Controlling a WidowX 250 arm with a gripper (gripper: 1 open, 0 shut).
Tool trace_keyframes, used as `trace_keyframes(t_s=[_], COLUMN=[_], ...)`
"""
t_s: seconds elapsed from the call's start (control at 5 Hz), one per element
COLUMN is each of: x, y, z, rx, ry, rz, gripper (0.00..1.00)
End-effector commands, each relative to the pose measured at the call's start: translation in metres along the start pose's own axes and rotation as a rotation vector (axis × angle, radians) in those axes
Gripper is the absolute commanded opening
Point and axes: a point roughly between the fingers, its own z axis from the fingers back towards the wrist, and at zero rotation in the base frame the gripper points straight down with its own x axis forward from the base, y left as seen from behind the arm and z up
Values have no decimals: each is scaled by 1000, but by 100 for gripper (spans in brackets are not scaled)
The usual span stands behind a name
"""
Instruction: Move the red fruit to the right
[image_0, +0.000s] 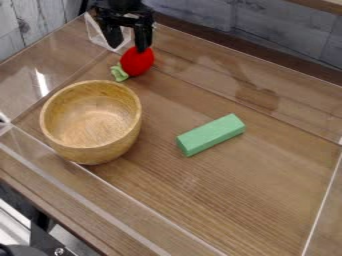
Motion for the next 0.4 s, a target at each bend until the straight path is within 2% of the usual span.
trace_keyframes(t_s=[0.0, 0.2], x=[4, 5], y=[5, 6], z=[14, 14], rx=[34, 47], ry=[-51, -60], rz=[57, 100], gripper=[100, 100])
